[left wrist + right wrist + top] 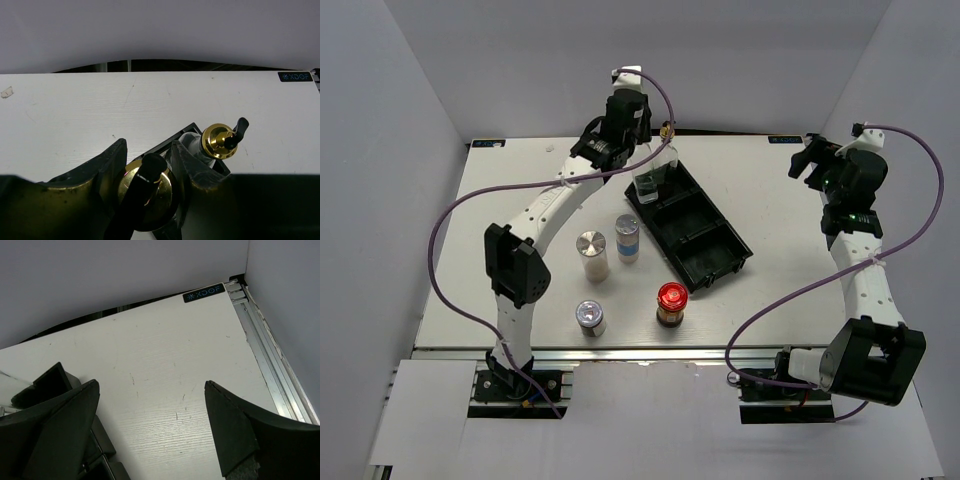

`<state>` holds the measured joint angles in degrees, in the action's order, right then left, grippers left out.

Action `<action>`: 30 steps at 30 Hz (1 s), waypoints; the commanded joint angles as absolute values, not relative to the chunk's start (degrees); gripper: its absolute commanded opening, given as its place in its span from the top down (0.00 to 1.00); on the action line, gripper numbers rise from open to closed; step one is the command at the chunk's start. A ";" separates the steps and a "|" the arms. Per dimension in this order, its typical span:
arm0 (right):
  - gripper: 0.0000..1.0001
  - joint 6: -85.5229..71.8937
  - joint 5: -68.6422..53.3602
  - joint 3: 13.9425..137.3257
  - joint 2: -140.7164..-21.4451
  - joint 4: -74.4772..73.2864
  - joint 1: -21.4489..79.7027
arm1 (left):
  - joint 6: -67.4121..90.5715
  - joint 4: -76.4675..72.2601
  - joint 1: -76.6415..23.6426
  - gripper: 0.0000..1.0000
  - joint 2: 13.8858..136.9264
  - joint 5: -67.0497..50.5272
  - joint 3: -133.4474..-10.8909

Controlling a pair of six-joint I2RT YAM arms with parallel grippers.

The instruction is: Organize the condiment bottles

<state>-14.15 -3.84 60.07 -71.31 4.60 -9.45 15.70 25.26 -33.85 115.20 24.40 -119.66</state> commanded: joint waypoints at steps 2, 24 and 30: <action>0.11 -14.68 -4.39 59.86 -70.58 7.29 -10.02 | 16.35 20.92 -33.84 1.00 115.49 27.16 -124.80; 0.11 -14.94 -5.71 59.50 -71.02 7.73 -10.72 | 17.40 13.89 -34.80 1.00 117.77 26.98 -121.99; 0.11 -14.85 -5.71 59.33 -70.93 7.73 -10.99 | 16.79 12.83 -35.77 1.00 118.56 28.91 -121.73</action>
